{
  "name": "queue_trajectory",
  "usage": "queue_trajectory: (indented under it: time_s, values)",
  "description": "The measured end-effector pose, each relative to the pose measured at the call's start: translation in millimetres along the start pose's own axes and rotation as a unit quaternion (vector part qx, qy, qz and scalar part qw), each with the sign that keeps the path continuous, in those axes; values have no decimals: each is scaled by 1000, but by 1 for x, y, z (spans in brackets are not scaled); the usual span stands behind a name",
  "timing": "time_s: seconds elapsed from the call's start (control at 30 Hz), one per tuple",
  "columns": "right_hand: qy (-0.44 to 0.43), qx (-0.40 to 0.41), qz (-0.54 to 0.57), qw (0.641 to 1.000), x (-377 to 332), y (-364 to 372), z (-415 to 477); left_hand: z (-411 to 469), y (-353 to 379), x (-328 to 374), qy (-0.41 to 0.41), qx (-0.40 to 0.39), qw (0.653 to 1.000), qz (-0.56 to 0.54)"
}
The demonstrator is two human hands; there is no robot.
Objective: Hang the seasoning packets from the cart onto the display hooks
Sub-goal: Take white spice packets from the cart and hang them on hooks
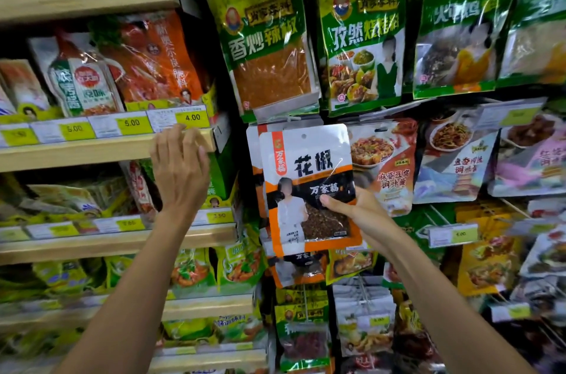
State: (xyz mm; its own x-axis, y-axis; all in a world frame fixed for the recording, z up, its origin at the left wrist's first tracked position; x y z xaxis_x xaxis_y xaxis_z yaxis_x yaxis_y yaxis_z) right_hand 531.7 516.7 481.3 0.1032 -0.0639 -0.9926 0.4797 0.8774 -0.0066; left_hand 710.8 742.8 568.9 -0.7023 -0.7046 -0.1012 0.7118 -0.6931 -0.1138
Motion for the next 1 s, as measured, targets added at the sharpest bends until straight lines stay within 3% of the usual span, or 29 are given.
queue_trajectory:
  time_s: [0.6, 1.0]
  values:
    - [-1, -1, 10, 1000, 0, 24, 36, 1, 2, -4, 15, 10, 999, -44]
    - [-5, 54, -28, 998, 3, 27, 46, 2, 0, -4, 12, -30, 999, -28]
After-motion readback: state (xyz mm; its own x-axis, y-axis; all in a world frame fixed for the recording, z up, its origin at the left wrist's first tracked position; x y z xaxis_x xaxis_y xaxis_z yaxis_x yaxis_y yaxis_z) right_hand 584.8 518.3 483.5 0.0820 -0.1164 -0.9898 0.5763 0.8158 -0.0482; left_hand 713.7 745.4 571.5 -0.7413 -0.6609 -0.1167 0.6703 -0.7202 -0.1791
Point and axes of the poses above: each hand's wrist, its own z-axis towards the middle knuckle, its own y-axis out of the palm, x = y × z, the point moved 5 cm from there along z, towards the middle knuckle, and after that the axes turned 2 degrees about -z, right-handed, at the moved point
